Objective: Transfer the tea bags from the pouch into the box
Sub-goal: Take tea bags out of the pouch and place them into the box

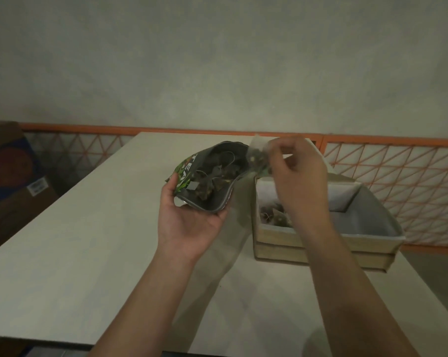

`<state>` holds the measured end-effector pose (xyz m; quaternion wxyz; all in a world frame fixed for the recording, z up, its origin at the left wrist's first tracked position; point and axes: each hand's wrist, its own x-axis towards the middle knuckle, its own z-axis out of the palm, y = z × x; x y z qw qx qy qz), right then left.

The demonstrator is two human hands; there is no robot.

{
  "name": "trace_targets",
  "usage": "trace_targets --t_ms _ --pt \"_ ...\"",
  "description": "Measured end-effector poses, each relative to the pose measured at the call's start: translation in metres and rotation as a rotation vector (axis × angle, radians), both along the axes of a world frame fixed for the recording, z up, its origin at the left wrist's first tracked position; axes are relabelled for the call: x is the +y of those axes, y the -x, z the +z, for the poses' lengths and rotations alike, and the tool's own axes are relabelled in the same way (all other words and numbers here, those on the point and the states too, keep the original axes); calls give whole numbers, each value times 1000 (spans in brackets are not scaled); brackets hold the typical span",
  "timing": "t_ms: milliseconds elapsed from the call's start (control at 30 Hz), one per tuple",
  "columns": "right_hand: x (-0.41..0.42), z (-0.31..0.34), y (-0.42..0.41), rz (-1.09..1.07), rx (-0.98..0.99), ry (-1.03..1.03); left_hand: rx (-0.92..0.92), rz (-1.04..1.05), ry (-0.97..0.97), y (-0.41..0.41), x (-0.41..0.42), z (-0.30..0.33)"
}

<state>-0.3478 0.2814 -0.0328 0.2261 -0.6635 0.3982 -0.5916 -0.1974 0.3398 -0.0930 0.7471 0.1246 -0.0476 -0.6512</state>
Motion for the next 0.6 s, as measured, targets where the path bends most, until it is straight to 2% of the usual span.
trace_targets --t_ms 100,200,367,400,600 --pt "-4 4 20 64 -143 -118 25 -7 -2 1 1 -1" --pt "-9 -1 39 4 -120 -101 30 -5 -10 3 2 -2" --pt "-14 -28 49 -61 300 -169 22 -13 -12 4 2 -6" --pt "-13 -32 46 -66 326 -164 14 -13 -13 4 2 -6" --pt "-9 -24 3 117 183 -441 6 -4 -9 0 4 -5"
